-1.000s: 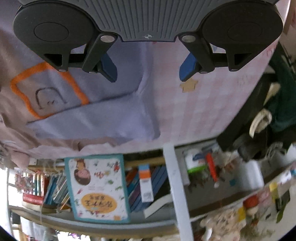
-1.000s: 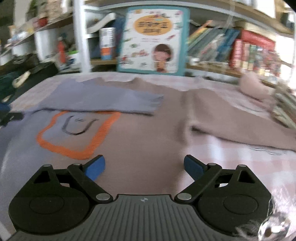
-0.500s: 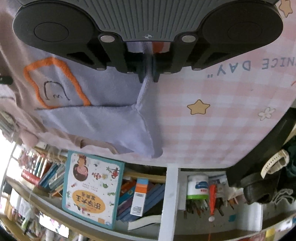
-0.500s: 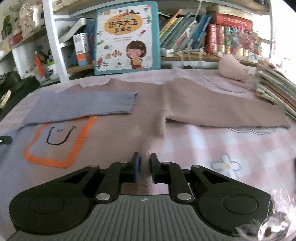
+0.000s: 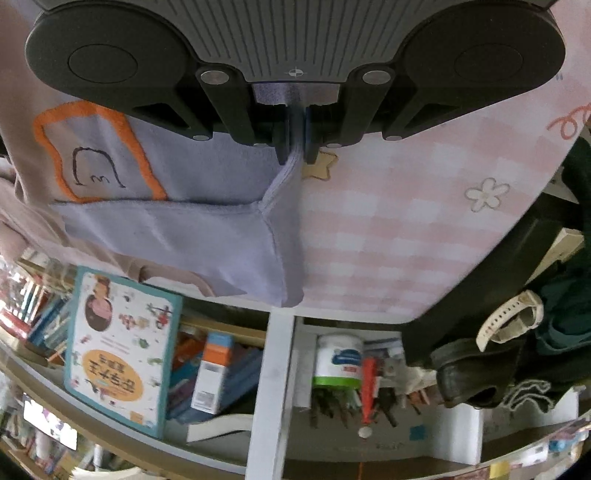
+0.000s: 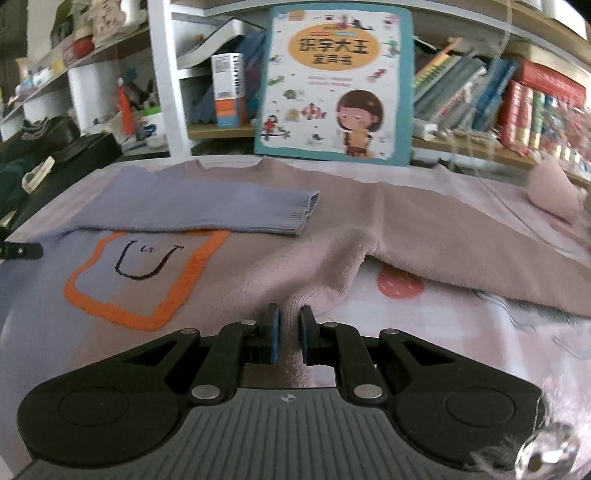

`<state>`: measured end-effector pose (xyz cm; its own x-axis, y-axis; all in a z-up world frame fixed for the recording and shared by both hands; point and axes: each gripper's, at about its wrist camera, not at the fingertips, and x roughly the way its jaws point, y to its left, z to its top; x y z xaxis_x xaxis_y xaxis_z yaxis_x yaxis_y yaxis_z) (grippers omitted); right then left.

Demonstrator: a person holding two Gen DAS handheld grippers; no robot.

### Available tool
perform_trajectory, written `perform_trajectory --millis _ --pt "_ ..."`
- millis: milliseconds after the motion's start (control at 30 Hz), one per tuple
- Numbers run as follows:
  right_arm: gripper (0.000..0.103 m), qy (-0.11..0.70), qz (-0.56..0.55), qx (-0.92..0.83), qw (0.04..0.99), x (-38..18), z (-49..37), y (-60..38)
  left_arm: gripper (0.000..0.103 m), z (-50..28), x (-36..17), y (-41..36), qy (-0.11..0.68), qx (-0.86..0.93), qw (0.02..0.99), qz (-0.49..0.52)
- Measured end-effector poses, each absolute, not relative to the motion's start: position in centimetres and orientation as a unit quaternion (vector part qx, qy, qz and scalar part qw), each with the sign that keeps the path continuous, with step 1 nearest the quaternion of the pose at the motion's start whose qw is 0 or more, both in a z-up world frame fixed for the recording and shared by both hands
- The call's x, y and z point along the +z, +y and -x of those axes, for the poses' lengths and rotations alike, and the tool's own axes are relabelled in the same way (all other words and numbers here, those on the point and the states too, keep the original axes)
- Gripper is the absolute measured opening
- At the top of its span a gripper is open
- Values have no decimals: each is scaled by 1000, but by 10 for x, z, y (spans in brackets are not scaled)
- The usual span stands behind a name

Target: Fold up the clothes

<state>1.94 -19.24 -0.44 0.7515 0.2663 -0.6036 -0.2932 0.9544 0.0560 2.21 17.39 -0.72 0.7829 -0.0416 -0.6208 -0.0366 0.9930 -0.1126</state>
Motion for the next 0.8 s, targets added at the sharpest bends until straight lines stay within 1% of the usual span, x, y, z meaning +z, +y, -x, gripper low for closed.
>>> perform_trajectory --millis 500,567,600,667,700,767,800 --pt "11 316 9 147 937 -6 -25 -188 7 -39 -10 181 326 -6 943 63" --pt "11 315 9 147 938 -6 -25 -188 8 -39 -10 181 326 -5 943 61" --pt "12 315 9 147 938 -6 -25 -188 11 -38 -10 181 326 -1 944 59" --pt "12 314 8 146 938 -6 -24 -189 14 -35 -6 176 320 12 946 45" --pt "14 314 7 145 938 -6 -23 -190 14 -32 -4 173 316 16 948 38" --pt "23 311 4 141 940 -5 -20 -192 16 -25 3 167 305 25 952 22" --pt "32 309 3 139 941 -5 -18 -194 20 -20 7 163 298 29 954 14"
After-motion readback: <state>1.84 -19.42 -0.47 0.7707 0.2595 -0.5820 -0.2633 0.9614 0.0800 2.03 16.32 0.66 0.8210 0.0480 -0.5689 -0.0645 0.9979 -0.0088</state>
